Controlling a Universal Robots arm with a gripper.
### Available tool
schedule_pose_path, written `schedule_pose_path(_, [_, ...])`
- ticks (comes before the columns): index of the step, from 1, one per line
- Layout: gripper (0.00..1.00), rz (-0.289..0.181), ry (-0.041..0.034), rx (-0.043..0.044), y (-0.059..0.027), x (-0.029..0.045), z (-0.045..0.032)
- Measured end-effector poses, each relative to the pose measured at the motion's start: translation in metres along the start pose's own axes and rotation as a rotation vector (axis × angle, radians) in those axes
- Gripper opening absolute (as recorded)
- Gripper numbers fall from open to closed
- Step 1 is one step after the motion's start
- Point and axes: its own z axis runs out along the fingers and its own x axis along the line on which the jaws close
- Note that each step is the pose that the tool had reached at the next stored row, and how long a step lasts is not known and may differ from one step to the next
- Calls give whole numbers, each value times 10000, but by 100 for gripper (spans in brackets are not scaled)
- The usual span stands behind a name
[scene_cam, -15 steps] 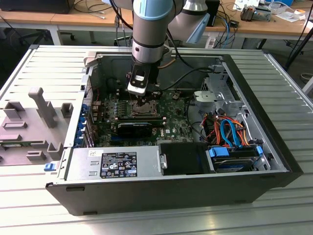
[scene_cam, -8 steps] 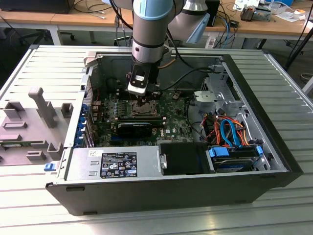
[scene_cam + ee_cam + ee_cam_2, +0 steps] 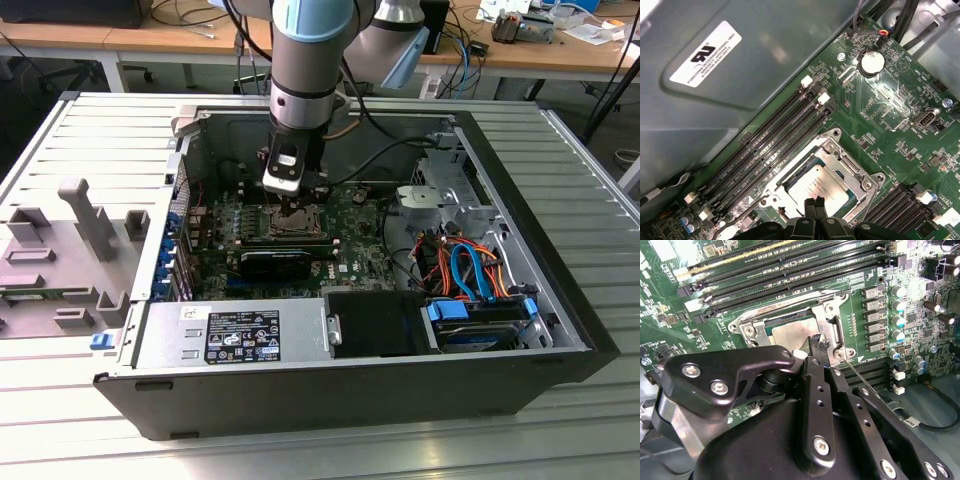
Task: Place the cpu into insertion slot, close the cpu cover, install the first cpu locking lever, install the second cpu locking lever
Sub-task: 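Install the first cpu locking lever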
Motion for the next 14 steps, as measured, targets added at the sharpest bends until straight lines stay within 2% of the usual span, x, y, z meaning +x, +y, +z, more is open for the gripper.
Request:
schedule_pose_path(1, [11,-98,17,-14,1,0,1])
schedule_pose_path(7, [11,-845,7,48,0,0,0])
schedule_pose_path(14, [11,-1298,1,85,0,0,0])
